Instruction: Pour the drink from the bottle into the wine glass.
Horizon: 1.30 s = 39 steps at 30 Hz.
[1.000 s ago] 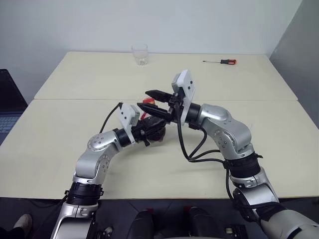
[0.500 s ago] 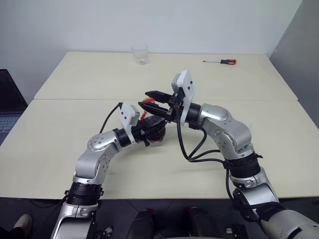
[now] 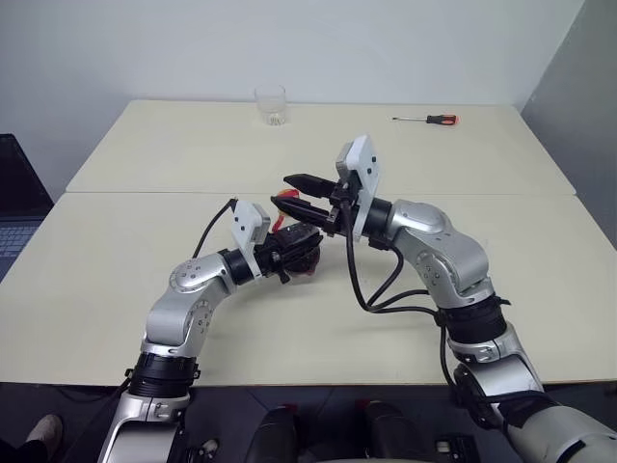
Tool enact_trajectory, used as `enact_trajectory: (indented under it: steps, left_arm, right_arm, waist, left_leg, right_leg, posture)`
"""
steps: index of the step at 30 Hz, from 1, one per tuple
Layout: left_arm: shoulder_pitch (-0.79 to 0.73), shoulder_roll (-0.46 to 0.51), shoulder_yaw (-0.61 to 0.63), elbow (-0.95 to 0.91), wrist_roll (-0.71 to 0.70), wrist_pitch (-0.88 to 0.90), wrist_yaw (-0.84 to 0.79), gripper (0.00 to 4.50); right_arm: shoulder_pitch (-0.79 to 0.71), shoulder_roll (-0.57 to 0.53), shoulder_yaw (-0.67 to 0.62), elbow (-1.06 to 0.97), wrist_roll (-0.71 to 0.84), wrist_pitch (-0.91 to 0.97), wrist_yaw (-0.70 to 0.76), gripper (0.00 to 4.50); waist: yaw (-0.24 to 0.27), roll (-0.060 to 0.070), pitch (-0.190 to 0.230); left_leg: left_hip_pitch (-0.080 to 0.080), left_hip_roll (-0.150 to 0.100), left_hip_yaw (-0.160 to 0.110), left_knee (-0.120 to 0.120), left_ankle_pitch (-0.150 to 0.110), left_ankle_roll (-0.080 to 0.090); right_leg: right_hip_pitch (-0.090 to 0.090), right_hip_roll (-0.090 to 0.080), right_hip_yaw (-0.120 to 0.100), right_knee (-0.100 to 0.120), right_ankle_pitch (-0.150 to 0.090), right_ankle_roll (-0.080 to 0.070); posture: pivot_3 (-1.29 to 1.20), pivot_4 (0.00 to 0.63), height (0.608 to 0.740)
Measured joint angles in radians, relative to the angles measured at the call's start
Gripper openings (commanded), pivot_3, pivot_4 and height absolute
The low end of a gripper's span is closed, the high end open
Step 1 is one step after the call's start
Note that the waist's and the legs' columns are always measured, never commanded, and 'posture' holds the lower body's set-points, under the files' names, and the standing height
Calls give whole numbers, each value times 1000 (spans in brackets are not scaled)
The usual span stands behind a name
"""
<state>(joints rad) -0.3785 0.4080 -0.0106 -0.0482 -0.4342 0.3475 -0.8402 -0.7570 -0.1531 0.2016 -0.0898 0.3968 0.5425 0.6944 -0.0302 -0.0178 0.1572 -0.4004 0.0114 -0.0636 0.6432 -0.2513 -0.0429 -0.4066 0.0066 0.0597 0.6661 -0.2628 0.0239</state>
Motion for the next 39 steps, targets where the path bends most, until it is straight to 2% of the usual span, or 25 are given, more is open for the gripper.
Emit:
enact_trajectory:
  steps: [39]
  left_arm:
    - [1, 2, 2, 1, 0, 0, -3, 1469]
  right_arm:
    - [61, -139, -41, -69, 47, 48, 2, 2211]
  waist:
    - [0, 0, 0]
  left_leg:
    - [0, 0, 0, 0, 0, 0]
  right_leg:
    - [0, 0, 0, 0, 0, 0]
  posture:
    - [0, 150, 740]
